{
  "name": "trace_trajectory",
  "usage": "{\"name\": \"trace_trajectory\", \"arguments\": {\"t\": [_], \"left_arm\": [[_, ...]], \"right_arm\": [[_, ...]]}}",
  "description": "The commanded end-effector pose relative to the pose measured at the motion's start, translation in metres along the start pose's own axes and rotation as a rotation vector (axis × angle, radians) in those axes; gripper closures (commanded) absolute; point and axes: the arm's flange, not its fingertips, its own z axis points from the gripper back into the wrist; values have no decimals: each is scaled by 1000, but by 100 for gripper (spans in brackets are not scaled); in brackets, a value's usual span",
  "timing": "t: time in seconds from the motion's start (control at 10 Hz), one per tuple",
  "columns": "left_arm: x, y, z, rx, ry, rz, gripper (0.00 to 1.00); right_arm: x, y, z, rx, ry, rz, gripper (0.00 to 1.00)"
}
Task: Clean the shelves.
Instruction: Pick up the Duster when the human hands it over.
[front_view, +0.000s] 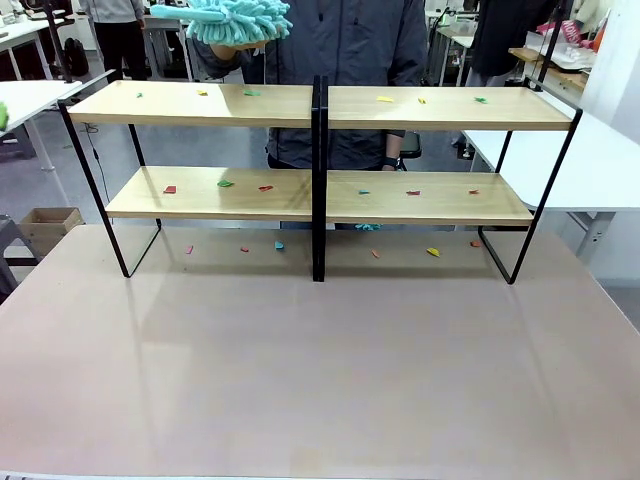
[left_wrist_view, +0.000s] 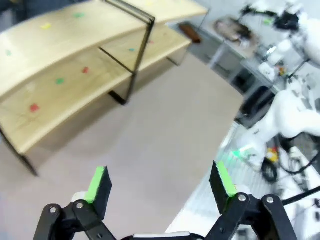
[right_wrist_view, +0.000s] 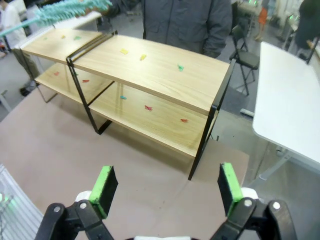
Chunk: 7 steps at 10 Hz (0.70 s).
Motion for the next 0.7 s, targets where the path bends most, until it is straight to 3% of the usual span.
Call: {"name": "trace_trajectory", "arguments": {"t": [0.0,0.1,0.2,0.4,0.5,0.6], "left_arm": [[85,34,-10,-285,172,463,0],[110,55,-28,-447,150,621,0],[121,65,-55,-529,129,840,0],[122,65,-100,-587,83,1028,0],[117,57,-74,-442,61,469,0],[117,57,-74,-442,61,469,0]], "right_arm": [[0,0,1,2,-4,12,0],[0,0,1,2,-4,12,0],[0,0,1,2,-4,12,0],[0,0,1,2,-4,12,0],[0,0,1,2,-4,12,0],[0,0,1,2,-4,12,0]]}}
